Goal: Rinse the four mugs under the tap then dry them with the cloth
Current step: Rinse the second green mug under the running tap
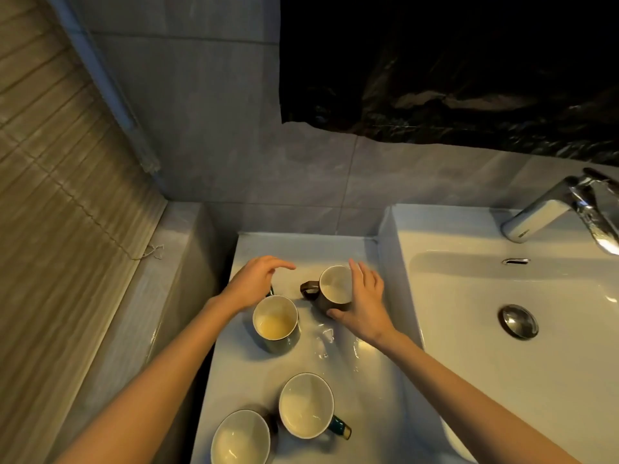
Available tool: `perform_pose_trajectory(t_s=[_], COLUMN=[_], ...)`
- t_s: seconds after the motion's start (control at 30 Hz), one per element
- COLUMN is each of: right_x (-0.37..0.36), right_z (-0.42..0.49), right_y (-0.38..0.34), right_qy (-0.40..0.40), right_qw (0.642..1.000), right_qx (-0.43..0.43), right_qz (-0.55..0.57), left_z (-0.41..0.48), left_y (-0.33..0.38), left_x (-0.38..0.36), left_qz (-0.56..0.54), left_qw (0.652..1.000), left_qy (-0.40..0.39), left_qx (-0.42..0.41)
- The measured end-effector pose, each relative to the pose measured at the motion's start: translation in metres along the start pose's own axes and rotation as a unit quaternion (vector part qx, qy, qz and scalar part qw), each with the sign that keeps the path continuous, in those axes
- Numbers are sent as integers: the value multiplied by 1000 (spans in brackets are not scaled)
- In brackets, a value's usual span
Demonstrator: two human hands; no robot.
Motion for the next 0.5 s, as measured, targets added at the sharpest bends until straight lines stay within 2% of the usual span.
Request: perform_pose_trajectory(t_s=[0.07, 0.17, 0.27, 0.37, 0.5], right_x=[16, 4, -23, -48, -75], right_z=[-13, -34, -45, -49, -54], right_y=[-35, -78, -98, -98, -95], right_qy=[45, -19, -85, -132, -170], right_qw=[994, 986, 981, 981, 978], right_qx=[102, 167, 174, 142, 112], right_qz=[-1, 16, 4, -12, -36], left_z=[-8, -20, -27, -36, -60], left_y=[-13, -28, -38, -45, -59], left_x=[0, -6, -5, 6, 18], left_qz=[23, 58, 78, 109, 101], left_qw=[998, 991, 990, 991, 994], left_qy=[-53, -119, -111, -74, -43], left_qx=[-7, -22, -22, -22, 12])
Point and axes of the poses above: each hand's wrist, its own z-axis towards the middle knuckle, its own x-axis out of the back of the hand, y = z × x, the point moved 10 cm from there along z, towards the middle knuckle, and after that the axes turned 15 degrees about y, right-handed, at the moved point
